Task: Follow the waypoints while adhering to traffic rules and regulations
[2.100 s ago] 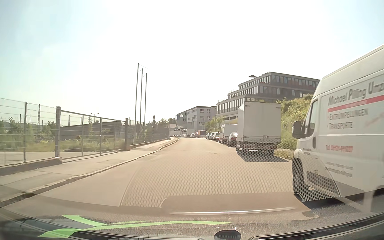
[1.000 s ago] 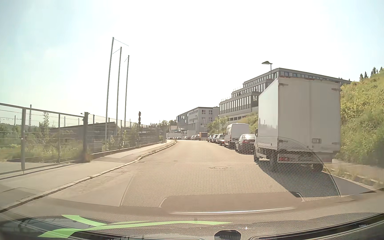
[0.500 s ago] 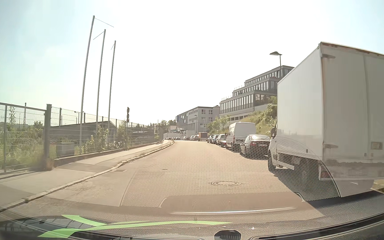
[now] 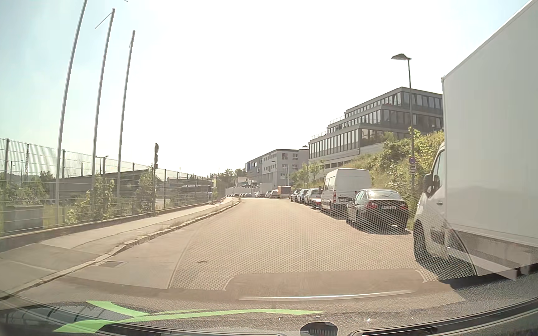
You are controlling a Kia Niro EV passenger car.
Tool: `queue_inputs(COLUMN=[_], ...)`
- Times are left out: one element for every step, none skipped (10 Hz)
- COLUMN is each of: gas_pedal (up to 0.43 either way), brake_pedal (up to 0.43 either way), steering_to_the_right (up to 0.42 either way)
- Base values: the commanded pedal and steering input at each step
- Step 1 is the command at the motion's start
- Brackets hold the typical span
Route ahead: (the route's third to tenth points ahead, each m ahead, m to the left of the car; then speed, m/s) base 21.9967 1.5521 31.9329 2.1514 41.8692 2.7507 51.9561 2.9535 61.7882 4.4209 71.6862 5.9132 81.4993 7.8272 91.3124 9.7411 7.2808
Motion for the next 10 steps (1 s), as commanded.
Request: queue_inputs(gas_pedal=[0.138,0.138,0.138,0.138,0.138,0.138,0.138,0.138,0.138,0.138], brake_pedal=[0.0,0.0,0.0,0.0,0.0,0.0,0.0,0.0,0.0,0.0], steering_to_the_right=[-0.004,-0.004,-0.006,-0.007,-0.007,-0.007,-0.007,-0.007,-0.007,-0.007])
